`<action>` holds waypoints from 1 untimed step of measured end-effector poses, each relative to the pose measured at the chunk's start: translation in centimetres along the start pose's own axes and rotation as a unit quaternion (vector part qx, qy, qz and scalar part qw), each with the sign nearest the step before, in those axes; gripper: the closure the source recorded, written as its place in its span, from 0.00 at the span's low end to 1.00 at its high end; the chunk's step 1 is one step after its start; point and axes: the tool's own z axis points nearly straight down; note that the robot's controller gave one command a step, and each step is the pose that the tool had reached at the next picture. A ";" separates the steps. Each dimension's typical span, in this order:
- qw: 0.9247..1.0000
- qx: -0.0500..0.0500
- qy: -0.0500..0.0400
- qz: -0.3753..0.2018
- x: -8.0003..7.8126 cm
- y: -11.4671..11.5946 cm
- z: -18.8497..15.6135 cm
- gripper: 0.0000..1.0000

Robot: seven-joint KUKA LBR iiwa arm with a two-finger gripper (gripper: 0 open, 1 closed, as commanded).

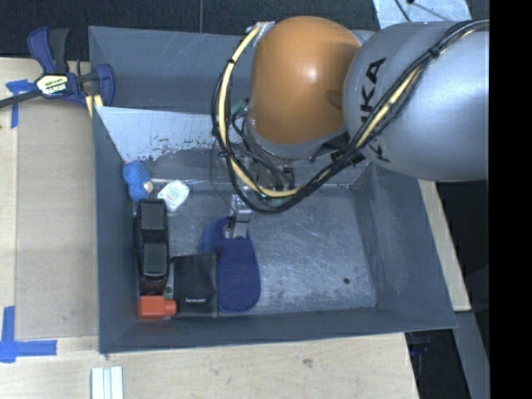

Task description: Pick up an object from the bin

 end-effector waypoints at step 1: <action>1.000 0.000 0.000 0.017 1.1 -0.8 15.2 0.00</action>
Offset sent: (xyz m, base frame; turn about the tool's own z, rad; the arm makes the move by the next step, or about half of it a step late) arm -0.0102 -0.0073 -0.1484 0.0349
